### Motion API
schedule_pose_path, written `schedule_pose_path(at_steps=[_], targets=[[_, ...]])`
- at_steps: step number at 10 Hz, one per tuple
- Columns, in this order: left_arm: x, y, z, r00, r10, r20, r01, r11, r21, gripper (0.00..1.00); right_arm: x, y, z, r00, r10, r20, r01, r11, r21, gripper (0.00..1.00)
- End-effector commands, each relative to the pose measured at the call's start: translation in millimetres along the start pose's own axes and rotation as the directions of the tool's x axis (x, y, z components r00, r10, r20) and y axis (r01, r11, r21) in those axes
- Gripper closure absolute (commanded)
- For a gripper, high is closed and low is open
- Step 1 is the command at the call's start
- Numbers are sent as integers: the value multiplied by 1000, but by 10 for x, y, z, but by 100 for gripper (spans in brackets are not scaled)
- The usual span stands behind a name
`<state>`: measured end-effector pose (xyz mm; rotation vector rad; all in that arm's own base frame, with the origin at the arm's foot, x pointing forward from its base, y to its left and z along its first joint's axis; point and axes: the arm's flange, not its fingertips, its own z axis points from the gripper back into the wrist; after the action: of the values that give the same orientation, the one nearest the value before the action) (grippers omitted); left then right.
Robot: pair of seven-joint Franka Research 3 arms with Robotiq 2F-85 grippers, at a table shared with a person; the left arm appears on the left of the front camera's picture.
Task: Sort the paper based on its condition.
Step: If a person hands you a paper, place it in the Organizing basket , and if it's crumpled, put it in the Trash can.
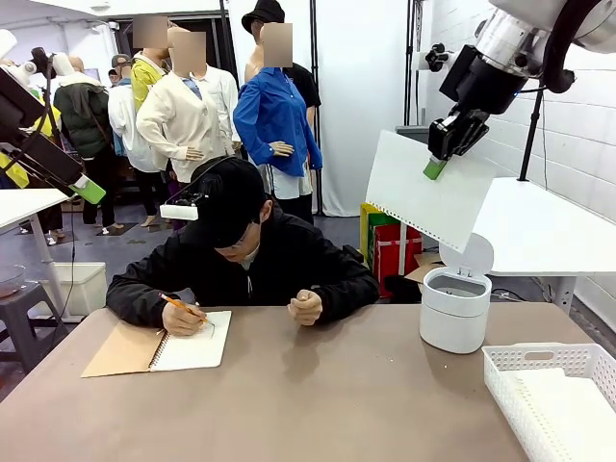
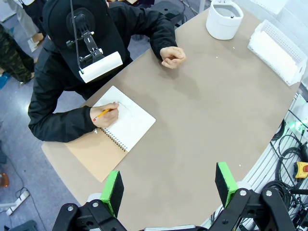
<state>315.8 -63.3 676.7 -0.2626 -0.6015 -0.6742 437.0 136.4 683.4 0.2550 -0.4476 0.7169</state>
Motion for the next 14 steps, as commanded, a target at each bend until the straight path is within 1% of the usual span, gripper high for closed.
schedule_pose_path(at_steps=[1, 2, 6, 7, 8, 9, 11, 12, 13, 14], targets=[[-1, 6, 2, 1000, 0, 5, 0, 1000, 2, 0, -7, -12, -3, 1000, -3, -1, 3, 1000, -1, 100], [-1, 6, 2, 1000, 0, 5, 0, 1000, 2, 0, -138, -95, -27, 996, -24, -83, 21, 999, -37, 100], [-1, 6, 2, 1000, 0, 5, 0, 1000, 2, 0, -878, -399, -30, 972, -188, -138, 175, 979, -102, 100], [-1, 6, 2, 1000, 0, 5, 0, 1000, 2, 0, -1101, -474, -56, 958, -247, -145, 231, 966, -117, 100], [-1, 6, 2, 1000, 0, 5, 0, 1000, 2, 0, -1272, -612, -116, 936, -317, -155, 305, 947, -99, 100], [-1, 6, 2, 1000, 0, 5, 0, 1000, 2, 0, -1545, -697, -242, 908, -393, -145, 383, 919, -90, 100], [-1, 6, 2, 1000, 0, 5, 0, 1000, 2, 0, -1913, -815, -385, 869, -474, -142, 473, 880, -43, 100], [-1, 6, 2, 1000, 0, 5, 0, 1000, 2, 0, -2111, -751, -473, 854, -508, -110, 506, 861, -51, 100], [-1, 6, 2, 1000, 0, 5, 0, 1000, 2, 0, -2247, -753, -534, 828, -553, -93, 553, 833, -27, 100], [-1, 6, 2, 1000, 0, 5, 0, 1000, 2, 0, -2457, -687, -603, 797, -596, -94, 595, 803, -42, 100]])
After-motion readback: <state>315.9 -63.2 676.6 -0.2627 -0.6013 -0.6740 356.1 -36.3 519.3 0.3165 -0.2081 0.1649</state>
